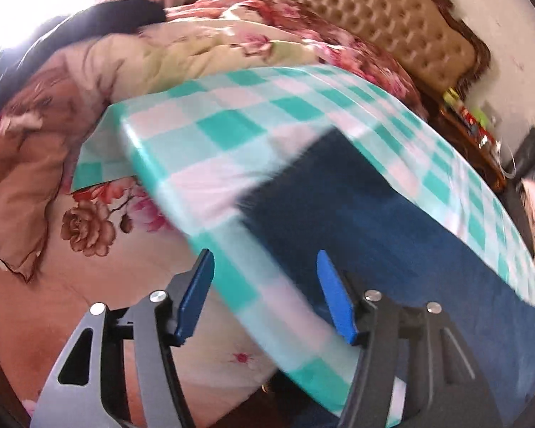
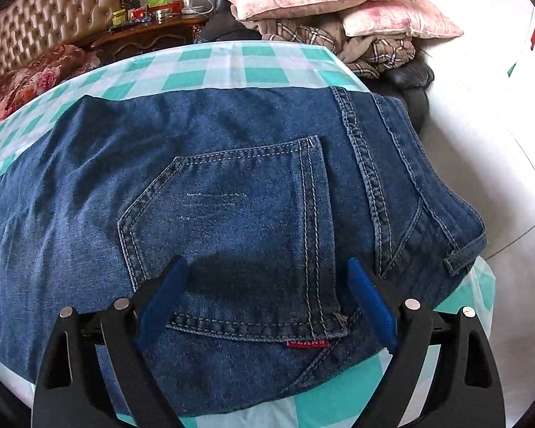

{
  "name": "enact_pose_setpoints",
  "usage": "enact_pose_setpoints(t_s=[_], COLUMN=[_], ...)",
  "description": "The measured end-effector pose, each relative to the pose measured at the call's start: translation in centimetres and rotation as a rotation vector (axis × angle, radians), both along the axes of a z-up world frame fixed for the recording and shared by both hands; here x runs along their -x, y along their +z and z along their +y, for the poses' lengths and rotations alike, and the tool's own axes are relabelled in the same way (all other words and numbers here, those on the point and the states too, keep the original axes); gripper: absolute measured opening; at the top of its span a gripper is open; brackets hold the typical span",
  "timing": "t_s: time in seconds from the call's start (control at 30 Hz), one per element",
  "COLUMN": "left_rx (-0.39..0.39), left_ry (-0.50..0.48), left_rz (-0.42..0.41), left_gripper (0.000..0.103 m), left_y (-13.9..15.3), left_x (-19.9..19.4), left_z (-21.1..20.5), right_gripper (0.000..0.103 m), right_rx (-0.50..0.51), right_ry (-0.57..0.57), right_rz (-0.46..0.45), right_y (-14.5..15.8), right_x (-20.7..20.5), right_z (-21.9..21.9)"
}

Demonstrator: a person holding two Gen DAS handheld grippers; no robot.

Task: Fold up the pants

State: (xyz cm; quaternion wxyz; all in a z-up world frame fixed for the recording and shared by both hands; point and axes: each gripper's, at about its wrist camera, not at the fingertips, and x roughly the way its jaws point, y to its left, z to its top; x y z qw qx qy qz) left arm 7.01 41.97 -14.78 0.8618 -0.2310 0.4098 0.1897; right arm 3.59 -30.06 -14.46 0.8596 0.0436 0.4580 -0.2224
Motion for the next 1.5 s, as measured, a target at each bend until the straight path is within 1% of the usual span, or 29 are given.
enact_pose_setpoints(t_s=[0.07, 0.17, 0.23, 0.3, 0.33, 0.37, 0.4, 0.47, 0.5, 0.57, 0.6, 0.63, 0.7, 0.8, 0.87, 0.9, 0.97, 1.03, 1.07, 1.13, 1.17, 1.2, 1.3, 1.37, 1.43, 1.5], left_rx=[0.016, 0.032, 0.025, 0.025, 0.012, 0.010, 0.015, -0.012, -0.023, -0.016, -0.022, -0.034, -0.043, -0.027, -0.014, -0.001, 0.022, -0.020, -0.058, -0.118, -0.125, -0.119, -0.119, -0.112, -0.133, -0.116], left_ry=[-0.012, -0.041, -0.074, -0.109, -0.131, -0.152, -0.182, -0.213, -0.234, -0.260, -0.272, -0.286, -0.304, -0.303, -0.296, -0.292, -0.287, -0.262, -0.243, -0.254, -0.292, -0.337, -0.544, -0.682, -0.786, -0.842], left_rz=[-0.007, -0.007, -0.014, -0.001, 0.009, 0.014, 0.027, 0.052, 0.063, 0.066, 0.069, 0.071, 0.072, 0.061, 0.053, 0.048, 0.044, 0.032, 0.017, -0.052, -0.103, -0.128, -0.177, -0.176, -0.125, -0.090], left_gripper=[0.054, 0.045, 0.040, 0.040, 0.036, 0.029, 0.024, 0.023, 0.022, 0.020, 0.020, 0.020, 0.020, 0.020, 0.020, 0.020, 0.022, 0.030, 0.030, 0.029, 0.028, 0.028, 0.030, 0.030, 0.030, 0.030], left_y=[-0.3, -0.7, -0.7, -0.9, -0.8, -0.8, -0.9, -0.9, -0.8, -0.8, -0.7, -0.7, -0.6, -0.7, -0.8, -0.9, -0.9, -0.1, 0.6, 2.5, 3.4, 3.9, 4.1, 3.2, 1.3, -0.4], left_x=[-0.2, -1.0, -1.7, -2.4, -2.8, -3.1, -3.5, -4.0, -4.2, -4.5, -4.7, -4.9, -5.4, -6.1, -6.5, -6.6, -6.6, -6.1, -5.7, -5.4, -5.5, -5.9, -7.7, -9.4, -11.5, -13.2], left_z=[1.2, 2.3, 2.3, 2.4, 2.3, 2.2, 2.1, 1.8, 1.7, 1.9, 1.9, 1.9, 2.0, 2.7, 3.1, 3.3, 3.6, 3.5, 3.2, 1.9, 0.3, -1.1, -7.7, -12.6, -17.2, -19.5], right_gripper=[0.087, 0.081, 0.080, 0.080, 0.080, 0.080, 0.080, 0.080, 0.080, 0.080, 0.078, 0.072, 0.071, 0.067, 0.067, 0.068, 0.068, 0.069, 0.069, 0.071, 0.072, 0.076, 0.083, 0.084, 0.084, 0.084], right_rx=[0.012, 0.029, 0.026, -0.002, -0.018, -0.029, -0.036, -0.045, -0.066, -0.100, -0.115, -0.118, -0.143, -0.155, -0.178, -0.175, -0.141, -0.113, -0.103, -0.085, -0.088, -0.091, -0.082, -0.074, -0.082, -0.114], right_ry=[-0.006, 0.061, 0.123, 0.202, 0.249, 0.296, 0.353, 0.425, 0.470, 0.544, 0.588, 0.611, 0.667, 0.687, 0.687, 0.678, 0.680, 0.687, 0.690, 0.693, 0.691, 0.692, 0.693, 0.679, 0.661, 0.639], right_rz=[-0.006, -0.033, -0.056, -0.073, -0.077, -0.079, -0.080, -0.069, -0.057, -0.035, -0.023, -0.007, 0.017, 0.047, 0.059, 0.071, 0.062, 0.063, 0.063, 0.062, 0.061, 0.062, 0.069, 0.072, 0.082, 0.071], right_y=[0.8, 2.2, 3.5, 4.4, 4.6, 4.8, 4.9, 4.7, 4.3, 3.6, 3.0, 2.6, 1.6, 0.2, -0.6, -1.1, -1.4, -1.6, -1.6, -1.6, -1.7, -1.7, -1.9, -1.9, -1.8, -1.1], right_x=[0.5, 1.0, 0.9, 0.7, 0.6, 0.4, 0.1, -0.5, -1.1, -1.9, -2.4, -2.7, -3.5, -4.6, -5.1, -5.2, -5.1, -5.0, -4.9, -4.7, -4.7, -4.7, -4.7, -4.7, -4.8, -5.0], right_z=[0.5, 2.5, 4.7, 7.3, 8.8, 10.3, 12.2, 15.3, 17.1, 20.2, 22.1, 23.4, 26.1, 28.5, 29.4, 29.4, 29.9, 30.2, 30.2, 30.4, 30.4, 30.5, 30.9, 31.1, 31.1, 31.0])
